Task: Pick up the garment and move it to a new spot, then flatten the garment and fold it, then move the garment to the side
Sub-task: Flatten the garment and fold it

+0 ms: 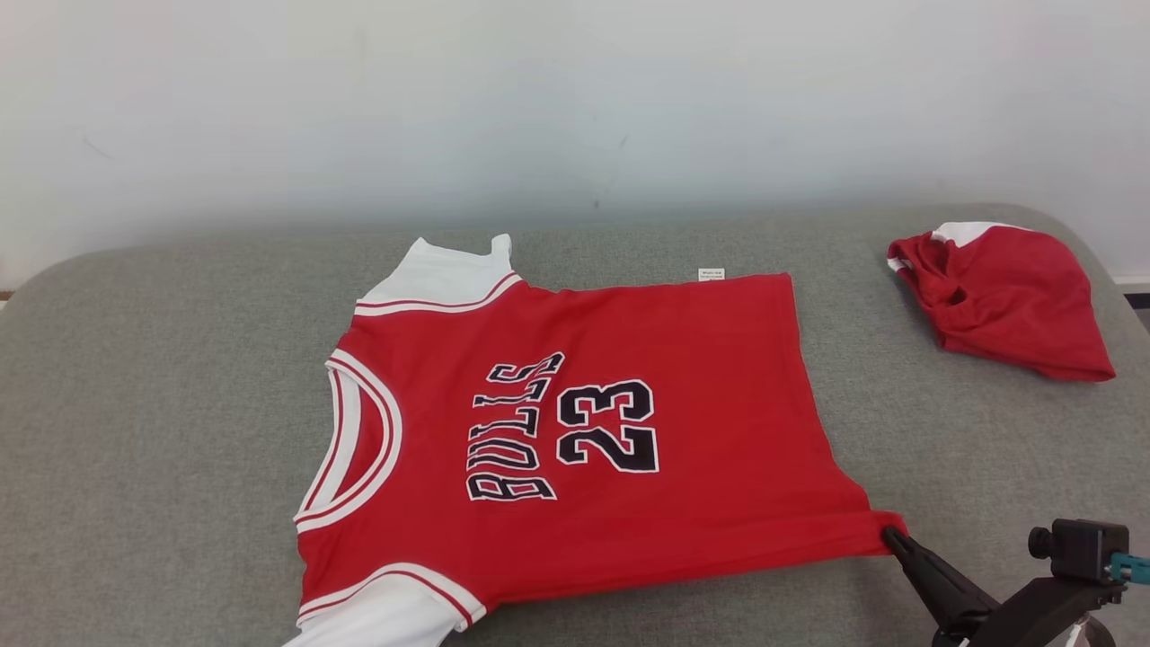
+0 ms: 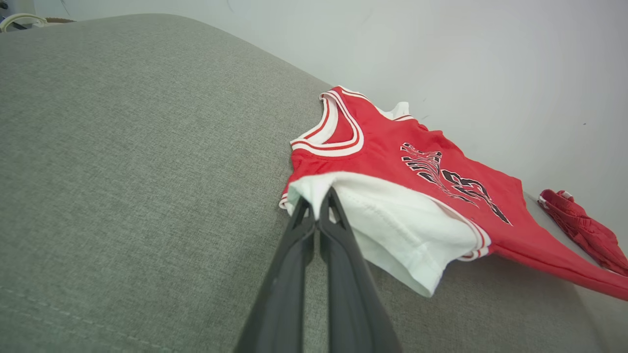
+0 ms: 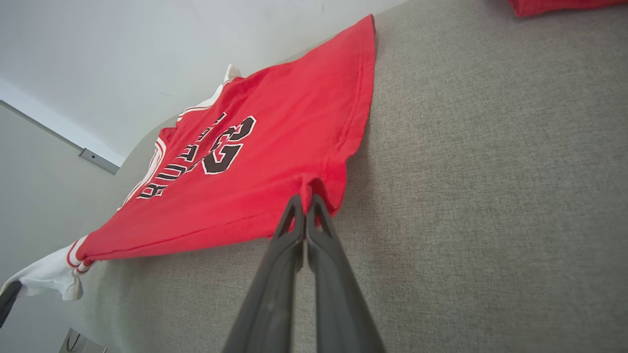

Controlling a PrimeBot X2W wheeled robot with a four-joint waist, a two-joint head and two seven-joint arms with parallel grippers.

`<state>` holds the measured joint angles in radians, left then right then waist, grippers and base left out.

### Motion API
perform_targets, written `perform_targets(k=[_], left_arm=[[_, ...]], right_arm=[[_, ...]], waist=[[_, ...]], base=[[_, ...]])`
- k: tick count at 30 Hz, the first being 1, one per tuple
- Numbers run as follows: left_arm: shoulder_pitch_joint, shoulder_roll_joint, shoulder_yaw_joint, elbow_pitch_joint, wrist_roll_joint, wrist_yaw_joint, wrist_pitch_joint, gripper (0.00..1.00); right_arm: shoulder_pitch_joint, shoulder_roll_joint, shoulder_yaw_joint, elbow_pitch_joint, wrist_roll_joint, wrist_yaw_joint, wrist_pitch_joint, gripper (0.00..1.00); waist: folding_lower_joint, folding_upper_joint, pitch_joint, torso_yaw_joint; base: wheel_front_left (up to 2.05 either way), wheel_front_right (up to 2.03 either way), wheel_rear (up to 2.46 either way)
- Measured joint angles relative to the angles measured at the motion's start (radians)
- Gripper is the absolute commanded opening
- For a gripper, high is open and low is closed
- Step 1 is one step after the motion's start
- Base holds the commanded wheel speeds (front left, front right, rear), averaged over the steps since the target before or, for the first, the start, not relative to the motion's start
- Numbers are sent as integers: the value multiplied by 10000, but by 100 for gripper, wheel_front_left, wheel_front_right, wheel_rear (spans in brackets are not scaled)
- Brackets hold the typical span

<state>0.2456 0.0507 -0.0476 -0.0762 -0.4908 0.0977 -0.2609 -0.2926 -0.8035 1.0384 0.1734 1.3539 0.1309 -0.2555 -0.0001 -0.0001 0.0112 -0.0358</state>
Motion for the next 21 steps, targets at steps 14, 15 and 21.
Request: perform_targets(k=[14,15,21], left_arm=[[-1730,171,46,86,802,-543,-12,0],[-1988,215,75,188,803,-617,-12,0],[-4107,742,38,2002,738,-1068,146,0]], right_arm=[[-501,840,-604,119,-366,0,192,0],[-694,949,-614,190,-430,0,261,0],[-1977,1722,-531,1308,-604,0,892,0]], waist=[[1,1,90,-381],[1,1,114,-435],[1,2,371,-789]], base=[[0,0,0],[0,0,0],[0,0,0]])
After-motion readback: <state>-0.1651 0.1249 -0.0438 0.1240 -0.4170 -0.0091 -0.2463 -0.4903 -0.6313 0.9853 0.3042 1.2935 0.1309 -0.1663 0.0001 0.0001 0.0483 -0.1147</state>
